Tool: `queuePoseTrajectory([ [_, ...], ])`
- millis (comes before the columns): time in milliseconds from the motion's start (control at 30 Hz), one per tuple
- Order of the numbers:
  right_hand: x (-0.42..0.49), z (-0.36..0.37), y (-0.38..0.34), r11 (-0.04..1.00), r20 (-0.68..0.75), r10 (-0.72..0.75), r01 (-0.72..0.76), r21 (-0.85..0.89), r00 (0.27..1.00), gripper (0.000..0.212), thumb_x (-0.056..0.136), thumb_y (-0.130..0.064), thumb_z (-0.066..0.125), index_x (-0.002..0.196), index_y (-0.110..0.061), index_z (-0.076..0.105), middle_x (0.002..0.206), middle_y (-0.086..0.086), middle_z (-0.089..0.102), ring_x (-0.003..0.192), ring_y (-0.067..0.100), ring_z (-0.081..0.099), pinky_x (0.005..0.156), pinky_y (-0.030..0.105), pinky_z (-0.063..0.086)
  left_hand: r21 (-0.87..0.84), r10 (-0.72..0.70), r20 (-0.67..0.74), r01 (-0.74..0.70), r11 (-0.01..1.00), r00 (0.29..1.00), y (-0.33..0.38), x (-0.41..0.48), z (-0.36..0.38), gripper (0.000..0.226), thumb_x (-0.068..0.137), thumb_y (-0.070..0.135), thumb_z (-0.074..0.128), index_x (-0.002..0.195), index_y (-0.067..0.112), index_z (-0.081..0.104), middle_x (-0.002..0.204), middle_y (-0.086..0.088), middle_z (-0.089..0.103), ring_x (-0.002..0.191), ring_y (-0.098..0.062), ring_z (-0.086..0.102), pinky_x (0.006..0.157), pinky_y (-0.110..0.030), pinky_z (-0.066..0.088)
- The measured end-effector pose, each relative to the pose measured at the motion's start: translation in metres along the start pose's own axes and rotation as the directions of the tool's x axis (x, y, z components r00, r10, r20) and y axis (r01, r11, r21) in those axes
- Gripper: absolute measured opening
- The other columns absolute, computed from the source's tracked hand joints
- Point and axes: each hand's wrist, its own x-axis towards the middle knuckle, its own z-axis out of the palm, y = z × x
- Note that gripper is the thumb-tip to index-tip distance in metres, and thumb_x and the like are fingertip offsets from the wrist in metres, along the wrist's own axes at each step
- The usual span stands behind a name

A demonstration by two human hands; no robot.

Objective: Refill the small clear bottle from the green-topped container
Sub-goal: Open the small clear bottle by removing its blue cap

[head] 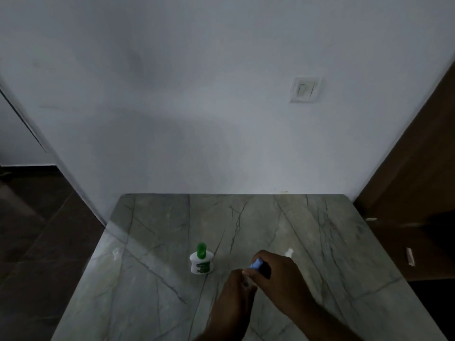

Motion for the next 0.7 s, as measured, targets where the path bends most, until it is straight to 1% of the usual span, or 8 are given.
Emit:
queuePoseTrajectory([
  [33,0.001,-0.002,-0.002,1.0,0.014,-0.006,0.006,0.005,1.0,0.023,0.079,-0.05,0.068,0.079,-0.028,0.064,0.075,-0.02,0.067,0.074,-0.003,0.064,0.067,0.017,0.052,-0.01,-0.013,0.012,0.014,1.0,1.0,0.002,0.002,0.0,0.012,0.094,0.036,0.056,0.101,0.04,0.048,0.1,0.012,0.064,0.091,0.003,0.063,0.082,-0.029,0.054],
  [100,0.003,-0.008,-0.008,0.999,0.055,-0.035,0.034,0.008,0.998,0.021,0.08,-0.048,0.068,0.08,-0.027,0.064,0.076,-0.017,0.067,0.074,-0.001,0.064,0.069,0.023,0.053,0.012,-0.004,0.034,0.004,1.0,0.999,0.005,0.002,-0.003,0.019,0.089,0.046,0.059,0.097,0.037,0.045,0.089,0.014,0.065,0.083,0.011,0.063,0.07,-0.012,0.05],
  [233,0.007,-0.023,-0.023,0.99,0.164,-0.142,0.137,0.042,0.976,0.022,0.081,-0.047,0.065,0.086,-0.025,0.065,0.083,-0.012,0.066,0.081,0.004,0.064,0.076,0.029,0.052,0.024,0.015,0.079,-0.017,1.0,0.997,0.003,0.005,-0.012,0.023,0.088,0.033,0.067,0.1,0.032,0.048,0.082,0.021,0.06,0.079,0.023,0.058,0.067,-0.002,0.042],
  [367,0.011,-0.041,-0.033,0.979,0.307,-0.201,0.196,0.045,0.93,0.021,0.083,-0.039,0.068,0.102,-0.032,0.066,0.099,-0.016,0.061,0.093,0.002,0.06,0.077,0.021,0.052,0.023,0.064,0.128,-0.067,0.997,0.99,0.008,0.006,-0.025,0.039,0.089,0.04,0.061,0.12,0.017,0.054,0.104,0.007,0.064,0.096,-0.002,0.063,0.083,-0.024,0.051],
  [433,0.01,-0.046,-0.038,0.981,0.325,-0.171,0.192,-0.031,0.93,0.048,0.076,-0.058,0.069,0.12,-0.044,0.055,0.112,-0.024,0.055,0.1,-0.003,0.057,0.072,0.015,0.05,0.009,0.08,0.068,-0.081,0.997,0.994,0.011,0.005,-0.028,0.027,0.087,0.047,0.058,0.103,0.025,0.054,0.093,0.008,0.064,0.084,-0.004,0.064,0.071,-0.024,0.05],
  [500,0.01,-0.046,-0.045,0.973,0.242,-0.102,0.147,-0.176,0.965,0.066,0.067,-0.081,0.057,0.124,-0.051,0.045,0.111,-0.027,0.056,0.091,-0.005,0.06,0.067,0.011,0.045,-0.006,0.083,0.001,-0.083,0.997,0.997,0.014,0.004,-0.031,0.017,0.087,0.045,0.058,0.096,0.031,0.052,0.085,0.01,0.064,0.079,0.0,0.064,0.067,-0.018,0.049],
  [600,0.016,-0.043,-0.05,0.964,0.191,-0.104,0.146,-0.222,0.976,0.051,0.08,-0.077,0.044,0.104,-0.036,0.064,0.089,-0.014,0.07,0.073,-0.001,0.065,0.067,0.019,0.05,-0.063,0.062,0.003,-0.062,0.996,0.998,0.018,0.005,-0.033,0.029,0.088,0.044,0.06,0.106,0.023,0.054,0.102,-0.003,0.07,0.092,-0.01,0.068,0.081,-0.036,0.056],
  [700,0.018,-0.042,-0.051,0.962,0.247,-0.136,0.187,-0.198,0.959,0.028,0.089,-0.051,0.055,0.105,-0.031,0.067,0.096,-0.014,0.069,0.084,0.0,0.062,0.081,0.028,0.052,-0.075,0.079,-0.026,-0.081,0.994,0.997,0.023,0.003,-0.036,0.028,0.091,0.046,0.06,0.109,0.024,0.057,0.102,0.003,0.07,0.093,-0.01,0.067,0.082,-0.038,0.055],
])
